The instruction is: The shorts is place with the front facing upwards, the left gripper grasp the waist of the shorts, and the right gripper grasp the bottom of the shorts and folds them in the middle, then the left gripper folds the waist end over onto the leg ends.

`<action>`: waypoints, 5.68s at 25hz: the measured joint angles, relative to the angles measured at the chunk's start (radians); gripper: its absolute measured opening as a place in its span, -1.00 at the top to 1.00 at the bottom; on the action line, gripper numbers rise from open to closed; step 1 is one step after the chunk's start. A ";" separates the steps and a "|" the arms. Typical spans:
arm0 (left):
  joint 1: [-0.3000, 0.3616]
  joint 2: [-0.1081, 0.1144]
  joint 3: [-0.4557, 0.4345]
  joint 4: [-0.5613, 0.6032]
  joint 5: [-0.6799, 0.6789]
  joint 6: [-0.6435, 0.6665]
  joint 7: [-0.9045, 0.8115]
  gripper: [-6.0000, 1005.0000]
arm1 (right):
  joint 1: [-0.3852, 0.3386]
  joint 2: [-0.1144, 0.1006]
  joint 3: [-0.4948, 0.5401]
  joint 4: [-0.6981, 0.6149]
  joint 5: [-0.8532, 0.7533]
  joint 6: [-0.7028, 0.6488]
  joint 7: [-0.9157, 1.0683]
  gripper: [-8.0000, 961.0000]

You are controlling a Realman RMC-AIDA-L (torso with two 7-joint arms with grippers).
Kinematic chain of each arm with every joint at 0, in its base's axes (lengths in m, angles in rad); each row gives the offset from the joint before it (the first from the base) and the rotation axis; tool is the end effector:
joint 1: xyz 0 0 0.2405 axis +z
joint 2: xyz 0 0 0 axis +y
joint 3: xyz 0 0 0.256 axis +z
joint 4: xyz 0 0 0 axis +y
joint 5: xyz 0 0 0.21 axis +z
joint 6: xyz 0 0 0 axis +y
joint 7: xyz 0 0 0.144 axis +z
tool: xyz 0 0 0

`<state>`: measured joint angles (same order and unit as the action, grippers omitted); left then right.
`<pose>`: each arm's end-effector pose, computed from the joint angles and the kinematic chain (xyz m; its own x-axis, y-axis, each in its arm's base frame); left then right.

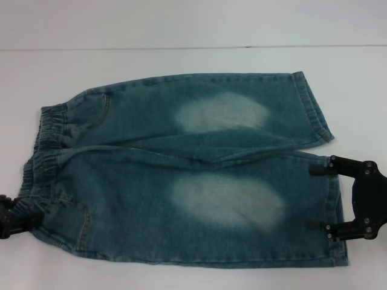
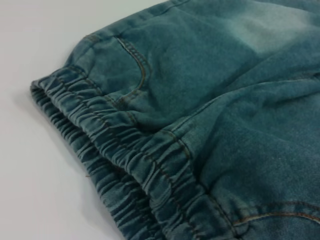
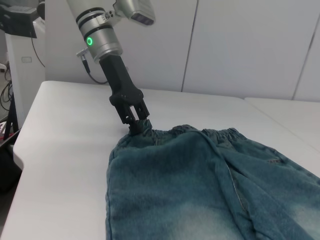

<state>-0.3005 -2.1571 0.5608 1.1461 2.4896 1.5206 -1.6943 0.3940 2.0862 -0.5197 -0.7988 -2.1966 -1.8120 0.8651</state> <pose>-0.3551 0.2714 0.0594 0.7121 0.6770 0.1857 0.6764 -0.5908 -0.4399 0.3019 0.2690 0.0279 0.9308 0.0631 -0.3601 -0.0461 -0.9569 -0.2868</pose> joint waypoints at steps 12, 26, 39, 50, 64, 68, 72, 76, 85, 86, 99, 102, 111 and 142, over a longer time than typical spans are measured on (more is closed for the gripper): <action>-0.013 0.005 -0.005 0.004 -0.005 -0.008 -0.076 0.62 | -0.018 -0.004 0.024 -0.024 -0.002 -0.011 0.064 -0.96; -0.030 0.000 0.003 -0.013 0.000 -0.039 -0.072 0.87 | 0.038 -0.024 -0.120 -0.454 -0.336 -0.171 0.527 -0.96; -0.030 0.004 0.004 -0.037 0.000 -0.053 -0.070 0.85 | 0.120 -0.001 -0.321 -0.411 -0.533 -0.167 0.667 -0.96; -0.034 0.003 0.006 -0.046 0.000 -0.062 -0.070 0.83 | 0.127 0.002 -0.442 -0.347 -0.536 -0.070 0.772 -0.96; -0.042 0.005 0.005 -0.062 0.000 -0.065 -0.070 0.80 | 0.143 0.002 -0.491 -0.292 -0.492 -0.040 0.752 -0.95; -0.042 0.005 0.004 -0.062 0.000 -0.066 -0.070 0.79 | 0.148 0.003 -0.503 -0.270 -0.487 -0.024 0.751 -0.93; -0.043 0.005 0.005 -0.063 0.000 -0.068 -0.070 0.78 | 0.147 0.004 -0.501 -0.270 -0.454 -0.028 0.733 -0.91; -0.049 0.006 0.005 -0.080 0.000 -0.077 -0.070 0.77 | 0.137 0.001 -0.490 -0.275 -0.416 -0.027 0.714 -0.89; -0.050 0.008 0.011 -0.086 0.000 -0.079 -0.068 0.76 | 0.129 0.003 -0.480 -0.275 -0.401 -0.010 0.686 -0.85; -0.050 0.008 0.013 -0.086 0.000 -0.079 -0.068 0.75 | 0.128 0.004 -0.479 -0.275 -0.401 -0.007 0.679 -0.85; -0.047 0.008 0.010 -0.086 0.000 -0.078 -0.069 0.73 | 0.108 0.005 -0.484 -0.291 -0.399 0.007 0.646 0.15; -0.046 0.007 0.007 -0.086 -0.002 -0.072 -0.075 0.72 | 0.097 0.005 -0.479 -0.300 -0.395 0.011 0.644 0.38; -0.034 0.001 -0.011 -0.075 -0.026 -0.017 -0.071 0.70 | 0.018 0.005 -0.479 -0.379 -0.325 -0.043 0.589 0.91; -0.141 0.028 -0.146 -0.072 -0.339 -0.067 -0.048 0.64 | 0.147 0.001 -0.042 -0.356 -0.057 0.317 0.448 0.91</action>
<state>-0.4420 -2.1294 0.4151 1.0742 2.1509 1.4539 -1.7424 0.5409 2.0867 -0.5613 -1.1552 -2.2534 -1.4954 1.3131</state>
